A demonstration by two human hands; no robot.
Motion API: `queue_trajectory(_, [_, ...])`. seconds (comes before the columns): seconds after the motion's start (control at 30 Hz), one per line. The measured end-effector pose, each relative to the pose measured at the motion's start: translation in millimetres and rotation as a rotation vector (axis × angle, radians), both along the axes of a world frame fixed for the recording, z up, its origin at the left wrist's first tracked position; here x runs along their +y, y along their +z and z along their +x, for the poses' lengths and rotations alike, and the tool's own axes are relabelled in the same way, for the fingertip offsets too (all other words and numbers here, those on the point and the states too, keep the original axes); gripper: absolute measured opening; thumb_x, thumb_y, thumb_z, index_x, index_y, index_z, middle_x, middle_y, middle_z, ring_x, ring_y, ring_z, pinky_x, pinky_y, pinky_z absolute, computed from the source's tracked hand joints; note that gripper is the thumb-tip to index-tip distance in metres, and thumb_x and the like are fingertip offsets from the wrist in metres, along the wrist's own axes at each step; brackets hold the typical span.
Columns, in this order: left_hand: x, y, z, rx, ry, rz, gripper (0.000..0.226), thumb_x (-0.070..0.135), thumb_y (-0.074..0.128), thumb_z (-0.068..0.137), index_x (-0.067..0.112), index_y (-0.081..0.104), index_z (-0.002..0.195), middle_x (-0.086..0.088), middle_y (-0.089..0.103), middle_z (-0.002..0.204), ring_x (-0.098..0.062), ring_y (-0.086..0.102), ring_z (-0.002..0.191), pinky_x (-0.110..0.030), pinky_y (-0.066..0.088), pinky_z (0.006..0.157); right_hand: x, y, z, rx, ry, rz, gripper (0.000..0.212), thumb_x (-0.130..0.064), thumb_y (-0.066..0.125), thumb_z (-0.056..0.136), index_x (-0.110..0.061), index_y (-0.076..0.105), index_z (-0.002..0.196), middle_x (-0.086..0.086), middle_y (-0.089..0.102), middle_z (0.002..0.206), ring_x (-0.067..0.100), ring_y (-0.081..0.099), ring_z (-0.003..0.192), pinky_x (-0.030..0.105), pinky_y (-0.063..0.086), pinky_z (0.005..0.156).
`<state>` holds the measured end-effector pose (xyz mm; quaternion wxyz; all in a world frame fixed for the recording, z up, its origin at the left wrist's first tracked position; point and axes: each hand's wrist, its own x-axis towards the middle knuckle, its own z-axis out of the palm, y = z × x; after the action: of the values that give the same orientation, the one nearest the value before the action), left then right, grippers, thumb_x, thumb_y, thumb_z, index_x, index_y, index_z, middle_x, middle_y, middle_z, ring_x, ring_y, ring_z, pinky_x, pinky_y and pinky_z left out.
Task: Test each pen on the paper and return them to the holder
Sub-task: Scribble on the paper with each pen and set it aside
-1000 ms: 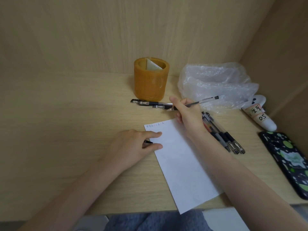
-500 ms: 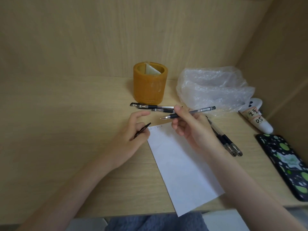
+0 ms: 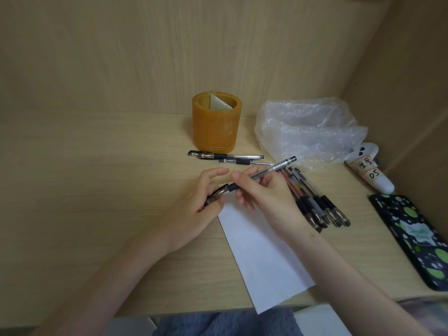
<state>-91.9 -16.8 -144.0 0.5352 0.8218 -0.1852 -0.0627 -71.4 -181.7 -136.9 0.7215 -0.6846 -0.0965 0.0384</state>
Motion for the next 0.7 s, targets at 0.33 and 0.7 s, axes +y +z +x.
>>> queue_trajectory(0.33, [8.4, 5.2, -2.4, 0.005, 0.084, -0.031, 0.007, 0.016, 0.061, 0.086, 0.016, 0.064, 0.08, -0.001, 0.068, 0.065, -0.014, 0.061, 0.05, -0.021, 0.043, 0.046, -8.0, -2.2, -7.5, 0.016, 0.042, -0.012, 0.013, -0.024, 0.073, 0.068, -0.013, 0.07, 0.074, 0.003, 0.06, 0.056, 0.01, 0.05, 0.047, 0.016, 0.038, 0.043])
queue_trajectory(0.7, [-5.9, -2.8, -6.9, -0.07, 0.143, 0.085, 0.02, 0.023, 0.058, 0.088, 0.014, 0.062, 0.071, 0.006, 0.05, 0.048, -0.005, 0.043, 0.044, -0.013, 0.032, 0.047, -12.3, -2.9, -12.4, 0.073, 0.043, 0.005, 0.013, -0.017, 0.07, 0.076, -0.005, 0.068, 0.079, 0.002, 0.059, 0.053, 0.01, 0.048, 0.046, 0.017, 0.037, 0.043])
